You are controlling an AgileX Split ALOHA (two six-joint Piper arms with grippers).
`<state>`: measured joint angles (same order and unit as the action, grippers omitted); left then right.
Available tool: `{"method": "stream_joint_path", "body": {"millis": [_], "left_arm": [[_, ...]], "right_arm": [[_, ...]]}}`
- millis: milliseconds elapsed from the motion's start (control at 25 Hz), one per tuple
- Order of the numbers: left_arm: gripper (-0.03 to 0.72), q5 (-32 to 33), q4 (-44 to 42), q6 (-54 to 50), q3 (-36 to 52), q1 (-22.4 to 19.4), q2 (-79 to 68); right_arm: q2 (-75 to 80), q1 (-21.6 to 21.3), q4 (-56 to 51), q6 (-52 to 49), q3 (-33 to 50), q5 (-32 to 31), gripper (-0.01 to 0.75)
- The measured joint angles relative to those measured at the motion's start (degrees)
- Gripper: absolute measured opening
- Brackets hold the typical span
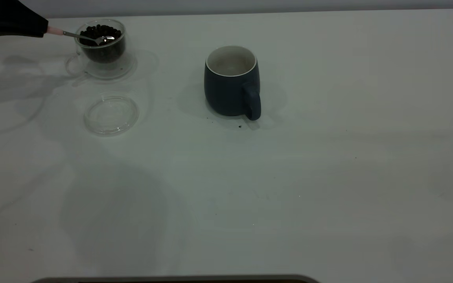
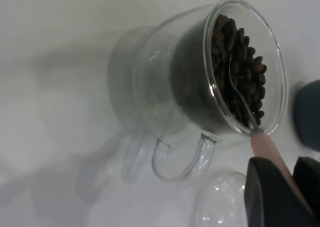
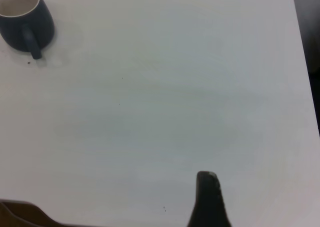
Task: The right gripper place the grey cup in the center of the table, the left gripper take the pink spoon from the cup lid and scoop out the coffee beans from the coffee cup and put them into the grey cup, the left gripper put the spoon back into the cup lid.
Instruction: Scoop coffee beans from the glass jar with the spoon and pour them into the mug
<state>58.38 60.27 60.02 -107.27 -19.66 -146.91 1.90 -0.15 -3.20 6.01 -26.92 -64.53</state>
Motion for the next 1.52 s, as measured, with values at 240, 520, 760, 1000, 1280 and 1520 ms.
{"method": "stream_joint_path", "body": {"millis": [240, 520, 760, 1000, 1280, 1520], "left_arm": [[0.125, 2.43, 0.97, -5.94, 0.0, -0.93, 0.0], [0.125, 3.78, 2.49, -7.59, 0.0, -2.12, -0.11], [0.125, 5.54, 5.07, -8.69, 0.0, -2.8, -1.24], [0.125, 7.88, 7.29, -8.89, 0.0, -3.99, -2.78], [0.125, 8.2, 8.27, -8.76, 0.0, -5.76, -2.78], [0.125, 8.2, 8.39, -5.39, 0.0, -5.64, -2.78]], "right_arm": [[0.0, 0.0, 0.0, 0.0, 0.0, 0.0, 0.587], [0.0, 0.0, 0.0, 0.0, 0.0, 0.0, 0.587], [0.0, 0.0, 0.0, 0.0, 0.0, 0.0, 0.587], [0.0, 0.0, 0.0, 0.0, 0.0, 0.0, 0.587], [0.0, 0.0, 0.0, 0.0, 0.0, 0.0, 0.587], [0.0, 0.0, 0.0, 0.0, 0.0, 0.0, 0.587]]}}
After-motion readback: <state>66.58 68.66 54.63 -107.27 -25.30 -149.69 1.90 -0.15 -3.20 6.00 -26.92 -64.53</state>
